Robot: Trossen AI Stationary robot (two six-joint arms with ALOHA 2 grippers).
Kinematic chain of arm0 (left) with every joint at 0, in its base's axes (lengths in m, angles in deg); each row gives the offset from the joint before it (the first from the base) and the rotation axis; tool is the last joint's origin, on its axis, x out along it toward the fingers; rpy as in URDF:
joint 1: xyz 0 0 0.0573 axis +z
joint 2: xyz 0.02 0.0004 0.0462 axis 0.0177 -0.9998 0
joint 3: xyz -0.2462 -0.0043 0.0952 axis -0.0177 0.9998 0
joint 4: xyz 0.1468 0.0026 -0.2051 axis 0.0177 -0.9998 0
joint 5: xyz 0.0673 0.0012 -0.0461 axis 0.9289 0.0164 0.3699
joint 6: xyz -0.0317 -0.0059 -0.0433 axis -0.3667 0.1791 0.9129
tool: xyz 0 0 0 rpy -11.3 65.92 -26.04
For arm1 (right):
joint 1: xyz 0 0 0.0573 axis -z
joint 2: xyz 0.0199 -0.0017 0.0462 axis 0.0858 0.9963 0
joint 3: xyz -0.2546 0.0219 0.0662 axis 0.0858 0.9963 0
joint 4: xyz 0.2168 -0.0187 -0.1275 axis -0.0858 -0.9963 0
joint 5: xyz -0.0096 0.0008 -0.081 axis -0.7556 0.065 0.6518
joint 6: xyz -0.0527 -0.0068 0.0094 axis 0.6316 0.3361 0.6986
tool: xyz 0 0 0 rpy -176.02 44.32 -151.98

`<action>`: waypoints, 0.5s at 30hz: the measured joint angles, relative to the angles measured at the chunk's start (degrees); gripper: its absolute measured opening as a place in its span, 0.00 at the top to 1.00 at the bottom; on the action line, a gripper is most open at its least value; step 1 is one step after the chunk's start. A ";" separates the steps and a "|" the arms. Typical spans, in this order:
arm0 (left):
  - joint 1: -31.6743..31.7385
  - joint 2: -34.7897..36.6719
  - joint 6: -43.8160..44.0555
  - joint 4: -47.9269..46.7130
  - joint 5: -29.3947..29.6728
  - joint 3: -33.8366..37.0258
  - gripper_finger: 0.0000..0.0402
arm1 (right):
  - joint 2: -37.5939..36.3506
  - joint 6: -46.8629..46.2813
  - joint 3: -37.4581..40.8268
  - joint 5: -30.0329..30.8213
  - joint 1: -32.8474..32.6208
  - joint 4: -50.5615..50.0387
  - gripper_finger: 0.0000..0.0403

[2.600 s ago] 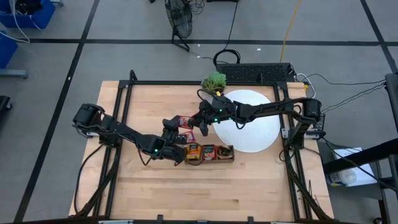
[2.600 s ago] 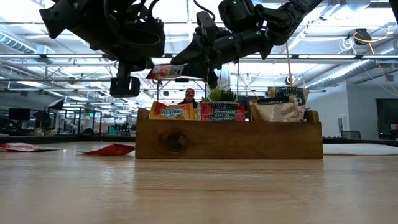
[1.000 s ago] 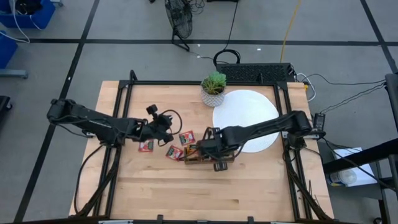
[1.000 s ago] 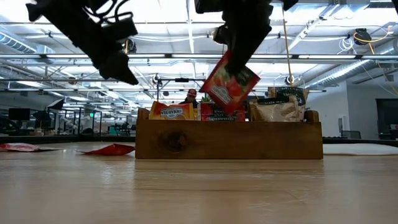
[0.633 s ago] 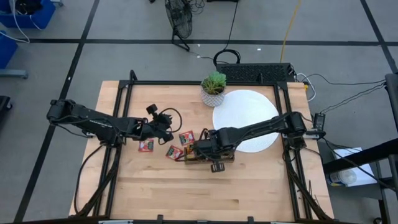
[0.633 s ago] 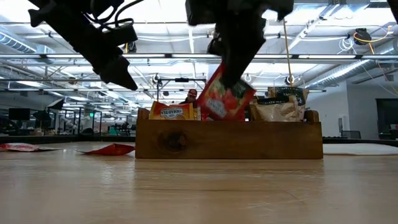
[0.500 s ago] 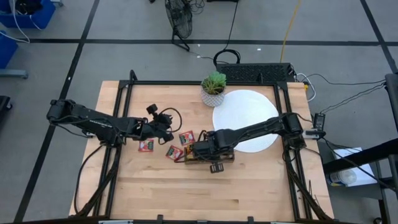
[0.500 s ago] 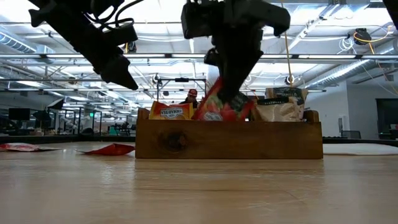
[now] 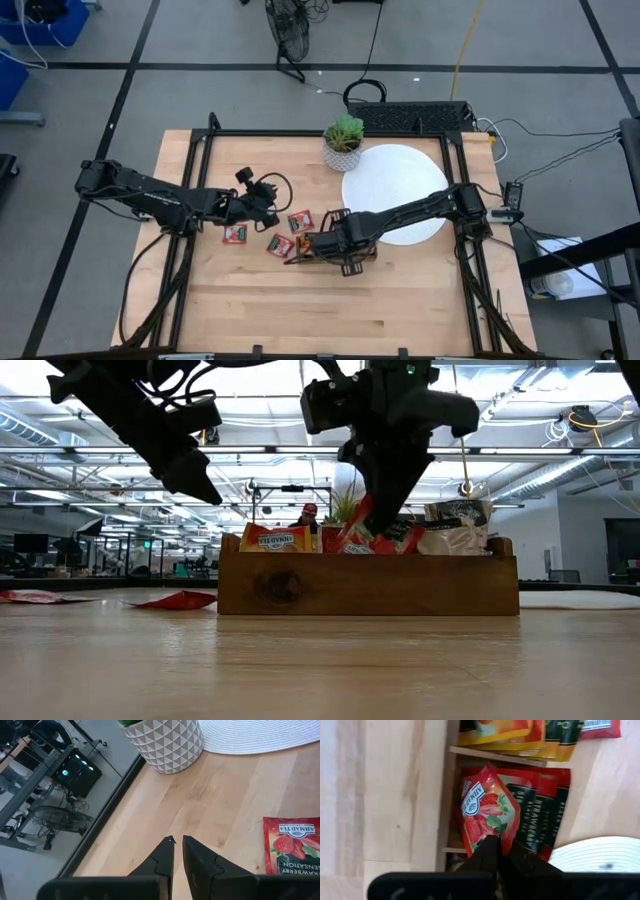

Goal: Pick & Place Tea
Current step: Put the red tea bag into the middle section of the wooden organizer

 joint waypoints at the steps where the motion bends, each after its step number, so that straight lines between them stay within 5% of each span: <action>1: 0.02 0.01 0.02 0.00 0.00 0.00 0.88 | 0.00 0.20 0.00 -0.01 -0.02 0.06 1.00; 15: 0.15 -0.01 0.42 0.37 0.00 0.00 0.88 | 0.00 -1.55 0.04 -0.03 0.05 8.95 0.97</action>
